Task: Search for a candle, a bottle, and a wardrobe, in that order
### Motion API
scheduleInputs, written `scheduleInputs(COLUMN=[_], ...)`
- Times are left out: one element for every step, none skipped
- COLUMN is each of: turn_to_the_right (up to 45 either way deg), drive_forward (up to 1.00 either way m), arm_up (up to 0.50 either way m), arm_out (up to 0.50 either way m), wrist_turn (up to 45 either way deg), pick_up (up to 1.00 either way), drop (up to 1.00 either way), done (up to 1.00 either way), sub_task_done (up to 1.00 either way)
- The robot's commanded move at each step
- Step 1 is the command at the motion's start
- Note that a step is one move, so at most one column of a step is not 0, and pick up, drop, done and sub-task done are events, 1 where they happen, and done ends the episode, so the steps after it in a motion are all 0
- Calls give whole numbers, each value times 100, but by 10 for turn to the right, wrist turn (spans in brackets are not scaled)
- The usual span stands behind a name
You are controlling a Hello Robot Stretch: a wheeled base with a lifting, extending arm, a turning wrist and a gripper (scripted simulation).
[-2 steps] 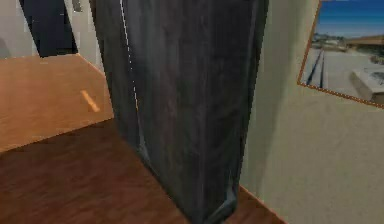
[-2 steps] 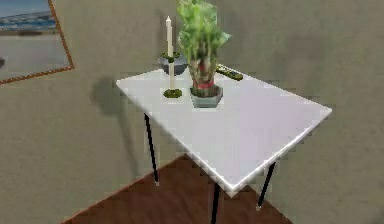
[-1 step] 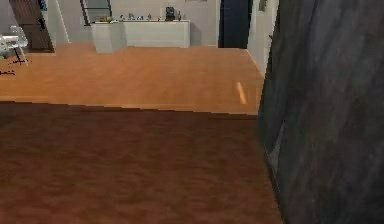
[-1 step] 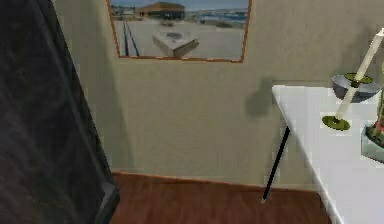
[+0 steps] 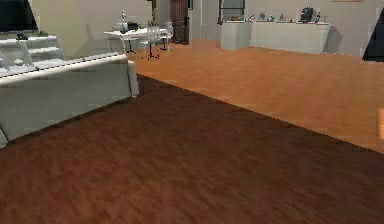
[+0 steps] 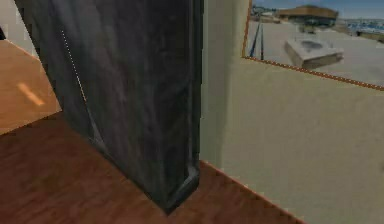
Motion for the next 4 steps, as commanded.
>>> scheduleInputs(turn_to_the_right=[0, -30, 0, 0], drive_forward=[100, 0, 100, 100], arm_up=[0, 0, 0, 0], arm_out=[0, 0, 0, 0], wrist_turn=[0, 0, 0, 0], pick_up=[0, 0, 0, 0], drop=[0, 0, 0, 0], done=[0, 0, 0, 0], sub_task_done=[0, 0, 0, 0])
